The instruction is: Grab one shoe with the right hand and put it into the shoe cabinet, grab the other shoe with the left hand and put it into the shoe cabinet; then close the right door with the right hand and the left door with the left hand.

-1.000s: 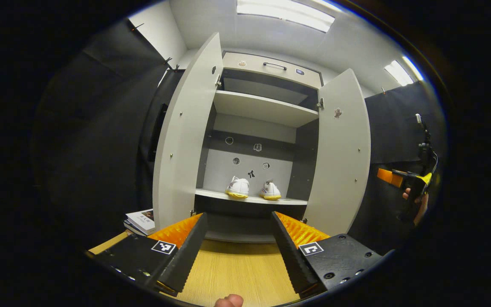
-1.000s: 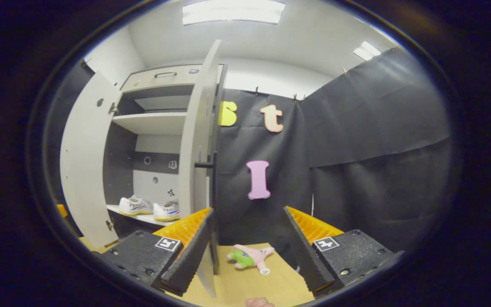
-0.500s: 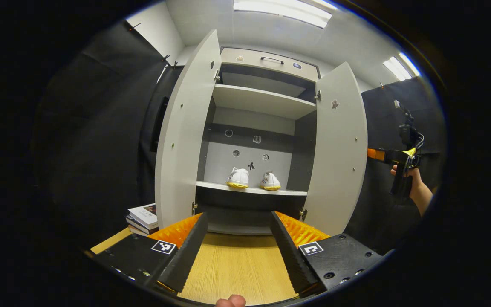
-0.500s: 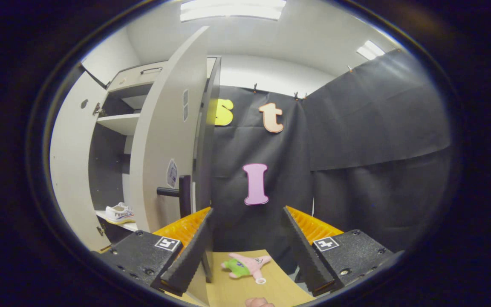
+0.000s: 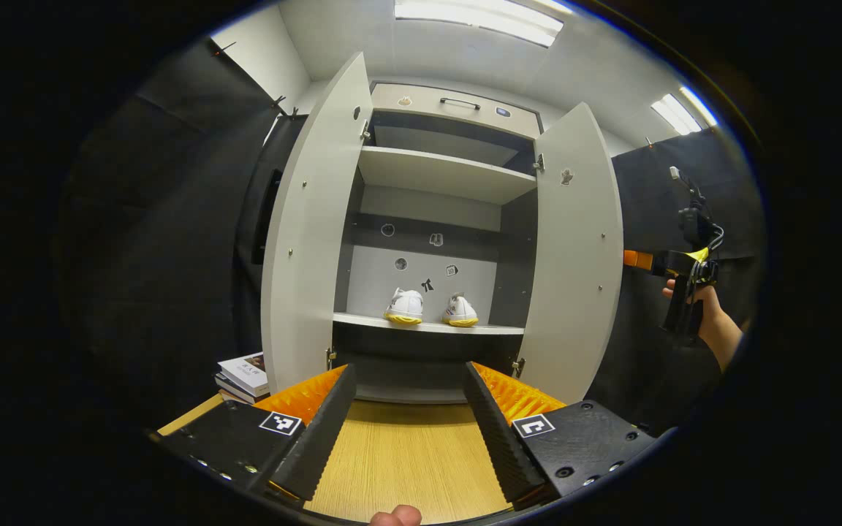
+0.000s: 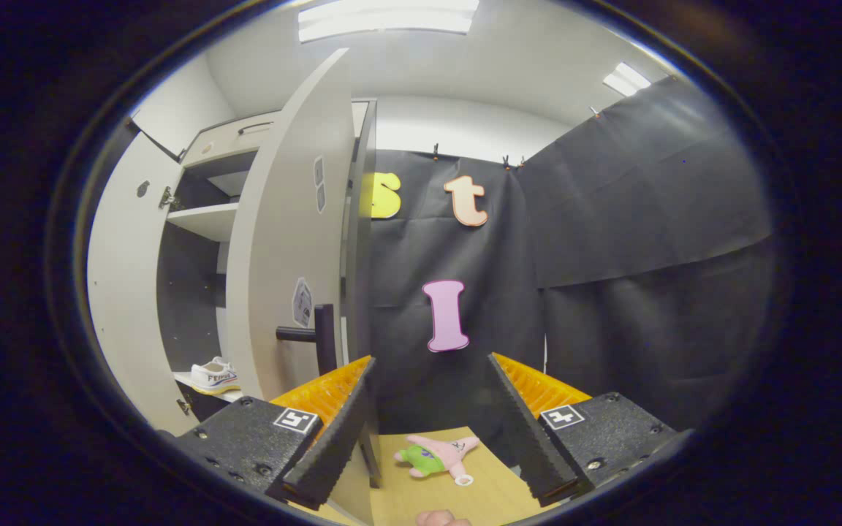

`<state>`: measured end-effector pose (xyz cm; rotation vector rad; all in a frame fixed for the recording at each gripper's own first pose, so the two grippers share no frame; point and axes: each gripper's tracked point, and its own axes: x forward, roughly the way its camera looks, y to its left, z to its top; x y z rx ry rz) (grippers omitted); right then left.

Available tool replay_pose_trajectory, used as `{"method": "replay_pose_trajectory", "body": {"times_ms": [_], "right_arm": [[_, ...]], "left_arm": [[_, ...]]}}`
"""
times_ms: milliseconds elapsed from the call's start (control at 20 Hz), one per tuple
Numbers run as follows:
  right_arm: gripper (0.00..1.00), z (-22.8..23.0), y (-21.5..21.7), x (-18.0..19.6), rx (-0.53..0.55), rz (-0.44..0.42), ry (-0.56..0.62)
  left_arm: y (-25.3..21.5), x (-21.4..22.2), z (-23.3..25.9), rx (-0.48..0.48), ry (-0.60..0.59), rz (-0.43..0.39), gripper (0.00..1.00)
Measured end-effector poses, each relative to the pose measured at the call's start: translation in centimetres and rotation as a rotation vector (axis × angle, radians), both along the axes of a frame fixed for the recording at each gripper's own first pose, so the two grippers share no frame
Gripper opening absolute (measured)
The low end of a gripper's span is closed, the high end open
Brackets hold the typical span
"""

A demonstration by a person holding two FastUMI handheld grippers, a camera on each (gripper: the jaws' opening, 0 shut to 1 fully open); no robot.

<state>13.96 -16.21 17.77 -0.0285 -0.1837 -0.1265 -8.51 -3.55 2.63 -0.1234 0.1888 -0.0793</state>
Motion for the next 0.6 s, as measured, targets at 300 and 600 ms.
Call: {"method": "replay_pose_trajectory", "body": {"times_ms": [300,600], "right_arm": [[0.95,-0.4,6.6,0.0,-0.001,0.111,-0.005],[0.89,-0.9,13.2,1.8,0.01,0.221,0.011]], "left_arm": [[-0.3,-0.4,0.3,0.03,-0.014,-0.012,0.89],[0.8,-1.4,-0.1,0.034,-0.002,0.013,0.89]]}}
